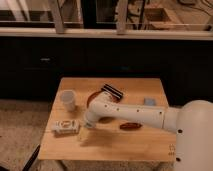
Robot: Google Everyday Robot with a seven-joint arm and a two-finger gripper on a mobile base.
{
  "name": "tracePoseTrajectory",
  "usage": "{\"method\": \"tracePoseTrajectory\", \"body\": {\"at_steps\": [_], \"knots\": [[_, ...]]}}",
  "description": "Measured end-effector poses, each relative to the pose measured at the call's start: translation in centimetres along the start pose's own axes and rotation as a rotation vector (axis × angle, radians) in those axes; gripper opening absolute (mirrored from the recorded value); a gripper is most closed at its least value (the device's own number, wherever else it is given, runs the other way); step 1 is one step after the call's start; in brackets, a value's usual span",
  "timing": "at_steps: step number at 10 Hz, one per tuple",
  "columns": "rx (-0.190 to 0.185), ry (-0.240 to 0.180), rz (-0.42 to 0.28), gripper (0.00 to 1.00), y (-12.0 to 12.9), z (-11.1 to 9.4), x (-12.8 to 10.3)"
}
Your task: Place the bottle in the ceramic bowl
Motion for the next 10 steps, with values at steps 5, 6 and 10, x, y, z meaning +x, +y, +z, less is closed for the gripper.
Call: {"method": "tracePoseTrajectory", "body": {"at_steps": [5, 6, 10], "knots": [[-0.008, -0.003, 0.002, 0.46, 0.4, 0.6, -0.2], [-0.007, -0.001, 0.005, 0.56, 0.4, 0.6, 0.0], [0.008, 0.006, 0.016, 0.66, -0.1, -0.8, 0.3]]}}
